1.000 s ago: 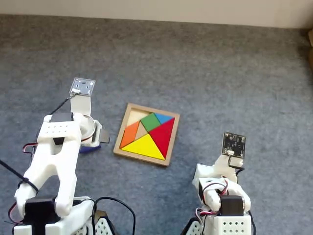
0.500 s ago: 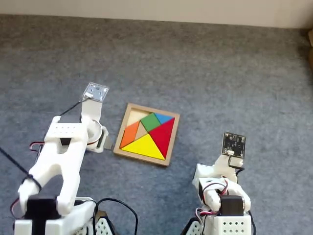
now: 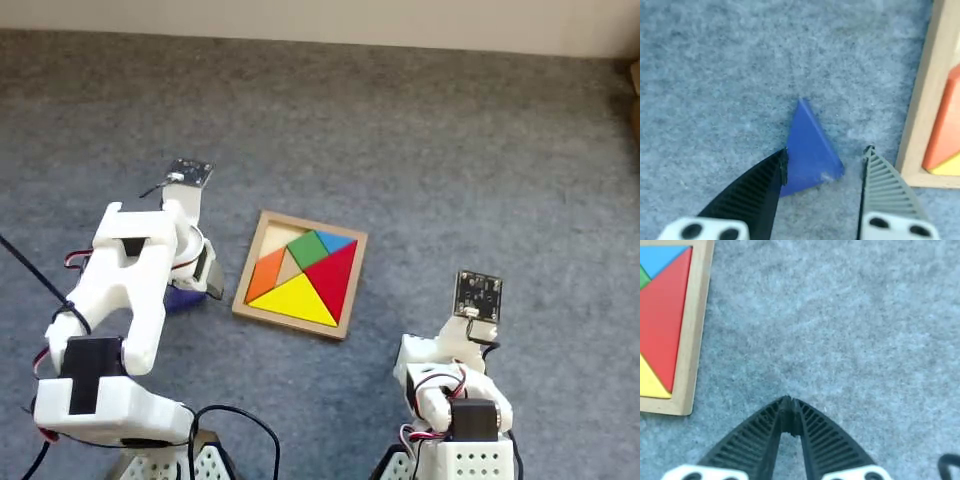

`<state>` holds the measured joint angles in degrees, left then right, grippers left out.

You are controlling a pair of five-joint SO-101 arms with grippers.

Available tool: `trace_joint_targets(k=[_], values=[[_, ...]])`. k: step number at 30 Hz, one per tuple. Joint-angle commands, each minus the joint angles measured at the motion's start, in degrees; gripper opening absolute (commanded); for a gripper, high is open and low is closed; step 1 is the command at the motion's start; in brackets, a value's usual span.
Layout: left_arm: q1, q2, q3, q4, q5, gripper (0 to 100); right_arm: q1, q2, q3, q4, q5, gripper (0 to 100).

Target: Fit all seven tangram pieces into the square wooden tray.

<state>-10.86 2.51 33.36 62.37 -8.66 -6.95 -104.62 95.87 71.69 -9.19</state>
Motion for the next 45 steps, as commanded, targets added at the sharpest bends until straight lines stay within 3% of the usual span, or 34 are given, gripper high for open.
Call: trace_joint_targets(k=[1, 13, 26, 30, 36, 45], values=[[-2.42, 0.48, -1.54, 0.26, 0.62, 23, 0.84, -1.10, 8.40, 0.31, -0.53, 0.6], [-2.51, 0.66, -1.27, 0.09, 0.53, 17, 0.84, -1.10, 8.40, 0.31, -0.53, 0.6], [-2.33, 0.31, -1.36, -1.93, 0.79, 1, 0.84, -1.10, 8.40, 0.31, -0.53, 0.6], [-1.98, 0.04, -1.45, -2.02, 0.88, 0, 0.84, -1.10, 8.40, 0.31, -0.53, 0.6], [3.65, -6.37, -1.10, -1.58, 0.88, 0, 0.84, -1.10, 8.40, 0.31, -0.53, 0.6], [19.12, -11.65, -4.44, -1.49, 0.97, 0, 0.66, -1.10, 8.40, 0.31, -0.53, 0.6]])
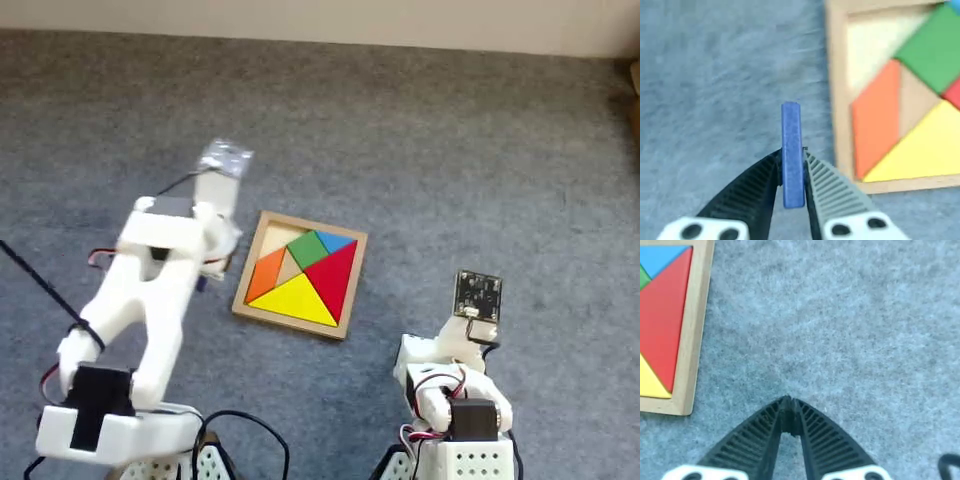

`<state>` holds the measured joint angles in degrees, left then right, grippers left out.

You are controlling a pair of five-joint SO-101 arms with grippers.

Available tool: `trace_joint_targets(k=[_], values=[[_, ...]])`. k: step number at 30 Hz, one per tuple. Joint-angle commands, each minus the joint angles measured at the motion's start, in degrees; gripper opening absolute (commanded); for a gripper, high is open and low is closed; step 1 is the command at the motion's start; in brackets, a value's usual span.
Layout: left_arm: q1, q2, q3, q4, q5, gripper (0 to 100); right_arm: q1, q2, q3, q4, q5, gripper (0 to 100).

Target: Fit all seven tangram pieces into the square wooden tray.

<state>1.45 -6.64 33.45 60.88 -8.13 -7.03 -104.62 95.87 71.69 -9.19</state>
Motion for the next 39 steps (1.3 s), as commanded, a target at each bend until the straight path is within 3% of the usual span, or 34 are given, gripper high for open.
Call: trace_joint_targets(k=[1, 11, 14, 25, 33, 39], values=[[8.04, -1.98, -5.58, 0.09, 0.44, 0, 0.48, -1.10, 8.40, 0.31, -0.53, 0.6], [17.45, 17.98, -33.63, 16.44, 0.44, 0, -0.75, -1.10, 8.40, 0.31, -0.53, 0.6], [18.68, 23.52, -38.81, 18.02, 0.44, 0, -1.54, -1.10, 8.40, 0.31, -0.53, 0.6], [19.47, 27.12, -40.75, 17.85, 0.44, 1, -1.98, -1.10, 8.40, 0.31, -0.53, 0.6], [17.27, 27.21, -40.84, 17.85, 5.45, 14, -1.98, -1.10, 8.40, 0.31, -0.53, 0.6], [15.25, 27.03, -40.84, 17.85, 5.54, 16, -1.98, -1.10, 8.40, 0.31, -0.53, 0.6]])
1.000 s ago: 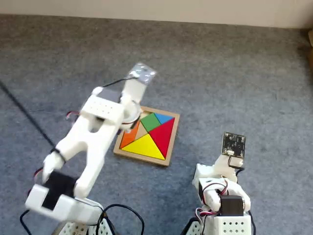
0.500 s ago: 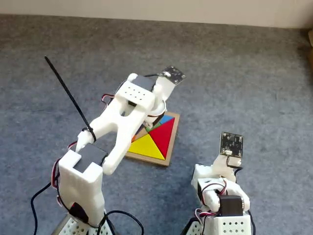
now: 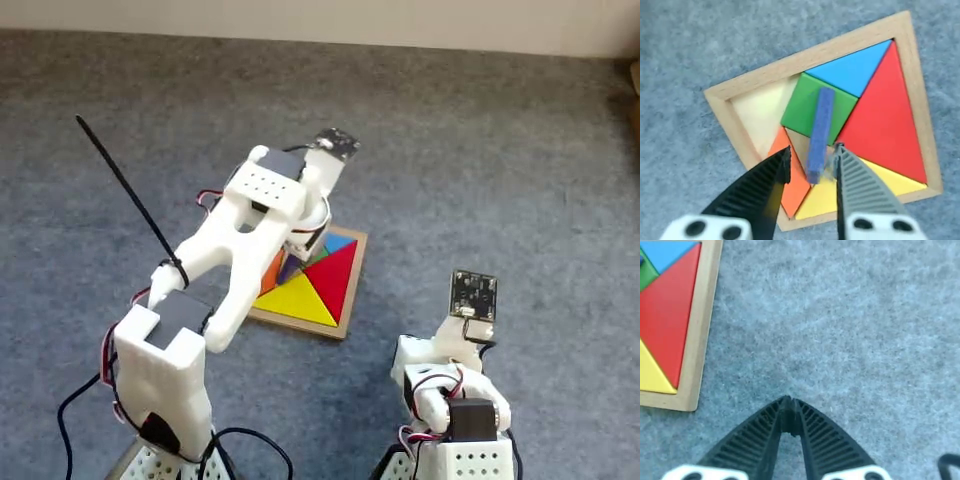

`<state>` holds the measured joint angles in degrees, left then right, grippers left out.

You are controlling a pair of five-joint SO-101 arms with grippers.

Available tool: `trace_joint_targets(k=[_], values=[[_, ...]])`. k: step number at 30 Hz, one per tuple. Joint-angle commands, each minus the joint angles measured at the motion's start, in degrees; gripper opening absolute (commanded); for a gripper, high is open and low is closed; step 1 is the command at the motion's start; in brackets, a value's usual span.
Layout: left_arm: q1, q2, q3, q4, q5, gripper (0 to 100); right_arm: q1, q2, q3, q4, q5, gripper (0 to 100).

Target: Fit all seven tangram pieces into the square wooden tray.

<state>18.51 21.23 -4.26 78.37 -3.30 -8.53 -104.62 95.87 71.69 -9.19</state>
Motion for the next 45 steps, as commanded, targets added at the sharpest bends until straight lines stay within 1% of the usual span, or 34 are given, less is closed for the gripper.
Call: trace_joint_targets(k=[1, 17, 25, 30, 34, 41, 45], values=[[-2.07, -1.01, -3.12, 0.35, 0.70, 16, -0.48, -1.10, 8.40, 0.31, -0.53, 0.6], [-5.14, -1.27, -6.11, 0.44, 0.79, 16, -0.48, -1.10, 8.40, 0.31, -0.53, 0.6], [-1.19, -1.27, -5.67, 1.76, 0.88, 16, -0.48, -1.10, 8.40, 0.31, -0.53, 0.6], [-0.31, -0.66, -5.58, 2.46, 0.88, 16, -0.48, -1.10, 8.40, 0.31, -0.53, 0.6], [-0.31, -0.66, -3.12, 1.85, 0.79, 16, -0.48, -1.10, 8.40, 0.31, -0.53, 0.6], [-0.75, -0.66, 3.91, -5.45, 0.44, 16, -0.48, -1.10, 8.40, 0.31, -0.53, 0.6], [-1.63, -0.66, 4.53, -5.80, 0.44, 16, -0.48, -1.10, 8.40, 0.31, -0.53, 0.6]])
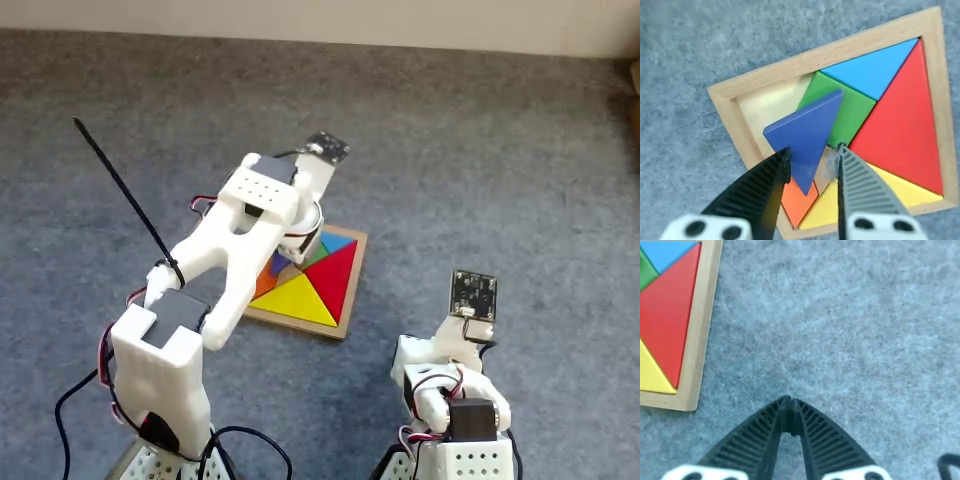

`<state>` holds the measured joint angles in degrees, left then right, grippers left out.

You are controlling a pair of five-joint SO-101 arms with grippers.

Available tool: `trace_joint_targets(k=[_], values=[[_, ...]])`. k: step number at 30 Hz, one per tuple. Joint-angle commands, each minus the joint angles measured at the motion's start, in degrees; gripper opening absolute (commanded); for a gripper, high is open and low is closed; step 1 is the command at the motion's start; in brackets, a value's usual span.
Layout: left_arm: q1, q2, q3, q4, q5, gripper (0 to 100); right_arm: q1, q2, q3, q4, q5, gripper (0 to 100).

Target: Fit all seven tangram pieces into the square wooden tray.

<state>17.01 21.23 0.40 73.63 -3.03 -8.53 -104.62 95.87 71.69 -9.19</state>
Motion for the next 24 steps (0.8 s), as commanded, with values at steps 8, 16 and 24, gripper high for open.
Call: trace_joint_targets(k=[8, 16, 24], values=[[-5.67, -0.57, 0.22, -5.10, 0.18, 16, -0.48, -1.10, 8.40, 0.31, -0.53, 0.6], [-6.37, -0.57, -0.22, -5.10, 0.09, 16, -0.48, -1.10, 8.40, 0.31, -0.53, 0.6], [-6.46, -0.57, 0.13, -6.68, 0.09, 16, -0.48, -1.10, 8.40, 0.31, -0.53, 0.6]])
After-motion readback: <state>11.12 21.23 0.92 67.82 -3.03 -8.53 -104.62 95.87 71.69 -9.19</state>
